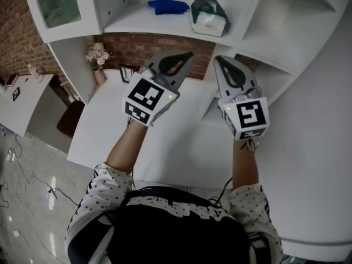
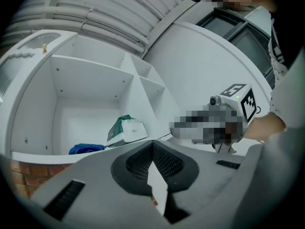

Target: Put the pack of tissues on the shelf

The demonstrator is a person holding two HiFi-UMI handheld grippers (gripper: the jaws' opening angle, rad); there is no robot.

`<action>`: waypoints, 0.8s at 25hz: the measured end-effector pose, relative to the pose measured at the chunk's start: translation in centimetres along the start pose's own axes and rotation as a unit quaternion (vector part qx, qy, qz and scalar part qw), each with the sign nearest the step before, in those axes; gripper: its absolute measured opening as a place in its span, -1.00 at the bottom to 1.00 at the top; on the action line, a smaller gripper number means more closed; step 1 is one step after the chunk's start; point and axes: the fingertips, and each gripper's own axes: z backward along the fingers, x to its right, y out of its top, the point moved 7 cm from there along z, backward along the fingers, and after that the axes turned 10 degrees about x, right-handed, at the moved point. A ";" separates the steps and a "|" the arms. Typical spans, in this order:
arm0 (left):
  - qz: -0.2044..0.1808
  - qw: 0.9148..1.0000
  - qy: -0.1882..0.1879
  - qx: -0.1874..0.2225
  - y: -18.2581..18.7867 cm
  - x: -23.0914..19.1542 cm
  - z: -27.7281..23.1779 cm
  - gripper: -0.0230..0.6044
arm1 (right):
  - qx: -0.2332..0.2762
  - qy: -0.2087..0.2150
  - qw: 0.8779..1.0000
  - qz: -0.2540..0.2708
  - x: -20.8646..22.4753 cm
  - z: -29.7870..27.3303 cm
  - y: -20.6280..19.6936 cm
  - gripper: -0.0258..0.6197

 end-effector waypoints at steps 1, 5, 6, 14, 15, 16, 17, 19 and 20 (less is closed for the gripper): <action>0.001 1.000 -0.001 0.000 0.0 0.5 0.5 -0.82 | 0.002 0.000 1.000 -0.014 -0.4 0.7 -0.4 -0.82; 0.020 1.000 -0.002 -0.002 -0.7 2.9 2.6 -0.82 | 0.005 -0.003 0.998 -0.068 -2.2 3.6 -1.9 -0.82; 0.028 1.000 -0.003 -0.004 -0.9 3.5 3.0 -0.82 | 0.003 -0.004 0.997 -0.079 -2.6 4.3 -2.2 -0.82; 0.083 0.996 -0.004 -0.022 -3.1 7.1 6.2 -0.82 | -0.005 -0.012 0.987 -0.161 -6.2 9.2 -4.6 -0.82; 0.089 0.996 -0.002 -0.023 -3.3 7.4 6.7 -0.82 | -0.009 -0.013 0.986 -0.167 -6.6 9.7 -4.9 -0.82; 0.094 0.995 0.000 -0.024 -3.5 7.7 7.1 -0.82 | -0.013 -0.014 0.985 -0.173 -6.9 10.2 -5.2 -0.82; 0.099 0.995 0.002 -0.025 -3.7 8.0 7.5 -0.82 | -0.016 -0.017 0.984 -0.179 -7.2 10.7 -5.5 -0.82; 0.107 0.994 0.006 -0.028 -4.0 8.4 8.2 -0.82 | -0.020 -0.021 0.981 -0.190 -7.6 11.4 -5.9 -0.82; 0.110 0.993 0.007 -0.030 -4.1 8.5 8.5 -0.82 | -0.022 -0.023 0.981 -0.194 -7.7 11.6 -6.0 -0.82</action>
